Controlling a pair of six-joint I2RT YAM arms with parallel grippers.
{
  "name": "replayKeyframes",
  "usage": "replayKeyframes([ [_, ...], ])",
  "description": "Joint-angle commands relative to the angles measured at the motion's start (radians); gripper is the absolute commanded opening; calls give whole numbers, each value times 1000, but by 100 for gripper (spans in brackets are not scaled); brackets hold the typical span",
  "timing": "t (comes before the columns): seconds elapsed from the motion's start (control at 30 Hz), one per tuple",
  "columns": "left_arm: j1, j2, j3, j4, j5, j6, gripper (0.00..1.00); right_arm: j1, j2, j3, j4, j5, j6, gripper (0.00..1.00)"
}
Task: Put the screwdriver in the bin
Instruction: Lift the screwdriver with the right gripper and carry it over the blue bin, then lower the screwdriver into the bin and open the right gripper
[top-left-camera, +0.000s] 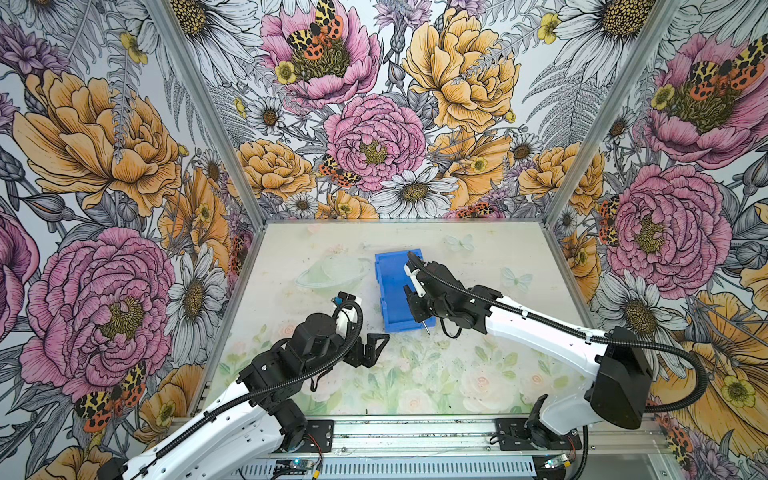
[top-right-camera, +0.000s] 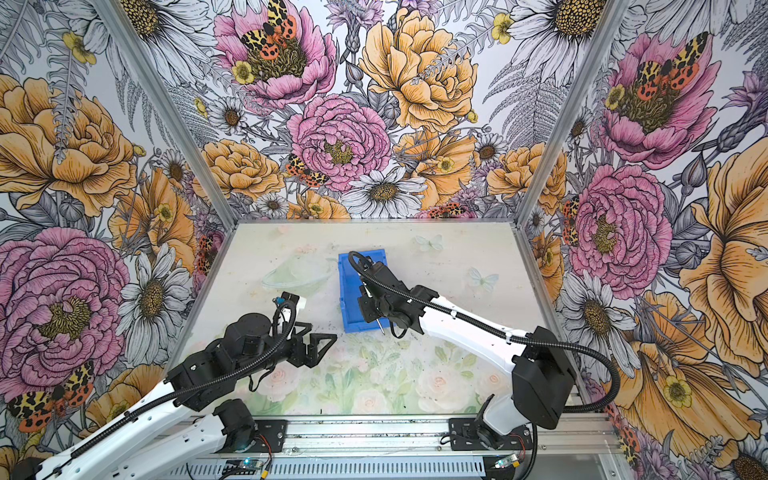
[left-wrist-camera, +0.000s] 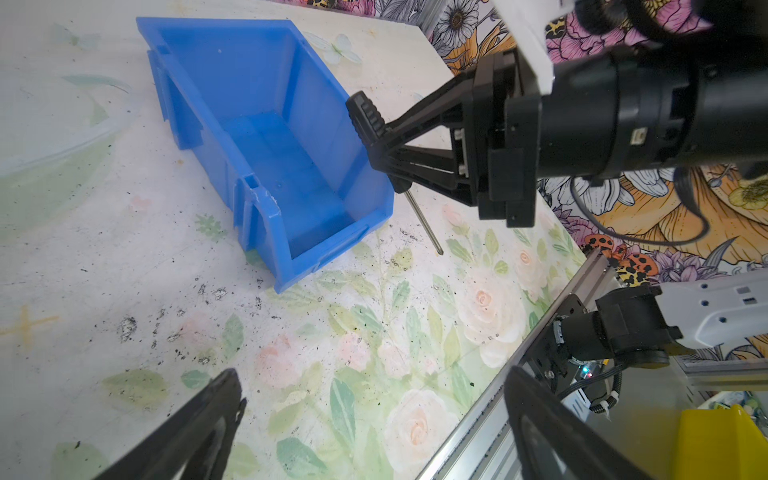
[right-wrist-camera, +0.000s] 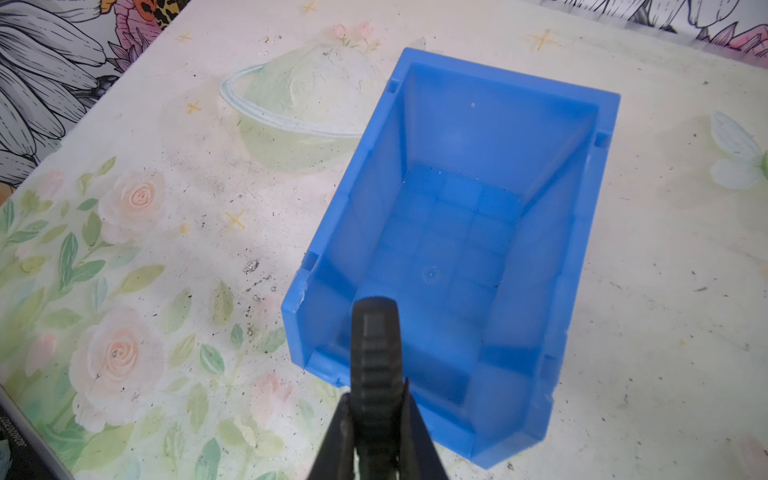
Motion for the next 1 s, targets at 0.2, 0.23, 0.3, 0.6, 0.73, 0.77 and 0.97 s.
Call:
replayKeyframes([
  [0.2, -3, 76, 28, 137, -45, 34, 99, -70, 209, 229, 8, 32, 37, 4],
  [0.23, -4, 87, 32, 144, -45, 39, 99, -73, 229, 249, 8, 30, 38, 4],
  [0.3, -1, 112, 43, 155, -45, 49, 99, -81, 278, 291, 8, 30, 44, 4],
  [0.6, 26, 146, 48, 165, -36, 49, 99, -107, 472, 436, 6, 27, 59, 4],
  [0.73, 47, 116, 22, 165, -36, 23, 99, -116, 534, 469, 7, 19, 65, 5],
  [0.77, 51, 105, 16, 165, -36, 18, 99, -118, 547, 473, 7, 16, 68, 5],
  [0.97, 80, 69, 5, 137, -30, 11, 99, -122, 601, 475, 8, 8, 98, 5],
])
